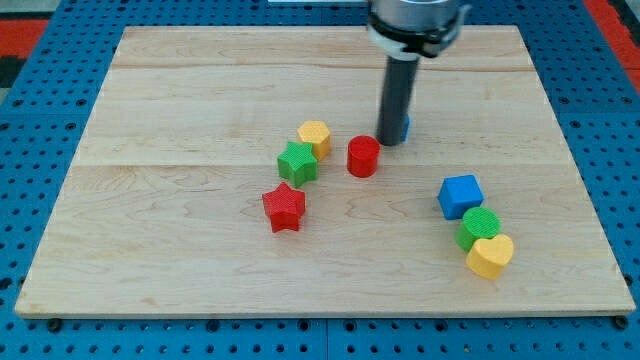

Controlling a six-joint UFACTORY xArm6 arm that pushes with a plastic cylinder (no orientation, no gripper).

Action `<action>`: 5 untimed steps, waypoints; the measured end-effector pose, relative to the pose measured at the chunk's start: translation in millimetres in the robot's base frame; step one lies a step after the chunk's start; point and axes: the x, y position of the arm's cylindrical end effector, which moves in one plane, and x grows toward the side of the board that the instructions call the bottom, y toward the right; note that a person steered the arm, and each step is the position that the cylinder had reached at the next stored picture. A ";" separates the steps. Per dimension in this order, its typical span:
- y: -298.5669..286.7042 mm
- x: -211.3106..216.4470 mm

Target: Slide the blue triangle closer to the blue cube

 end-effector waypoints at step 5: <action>76.4 -16.7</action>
